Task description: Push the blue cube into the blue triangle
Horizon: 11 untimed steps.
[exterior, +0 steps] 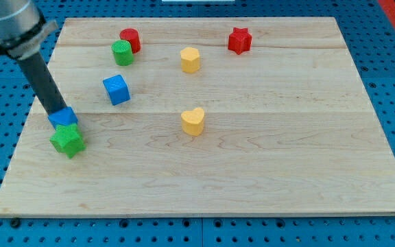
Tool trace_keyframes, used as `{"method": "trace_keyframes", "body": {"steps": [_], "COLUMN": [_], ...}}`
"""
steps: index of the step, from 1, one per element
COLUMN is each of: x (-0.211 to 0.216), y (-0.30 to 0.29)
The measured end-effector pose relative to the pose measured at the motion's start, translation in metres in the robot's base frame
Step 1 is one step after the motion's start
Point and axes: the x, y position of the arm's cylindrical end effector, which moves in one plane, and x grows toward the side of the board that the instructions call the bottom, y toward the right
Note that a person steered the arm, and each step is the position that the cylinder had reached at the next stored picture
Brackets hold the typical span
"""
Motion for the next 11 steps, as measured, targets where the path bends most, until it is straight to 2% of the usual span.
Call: {"method": "trace_keyframes", "body": {"steps": [1,2,4,6,7,8,9,10,11], "x": [0.011,-0.015,-0.057,-0.137,-0.123,-0.059,-0.039,-0.059,-0.076], "y": [0.010,0.001,0.116,0.216,0.163,0.142,0.122,0.141,0.090]}}
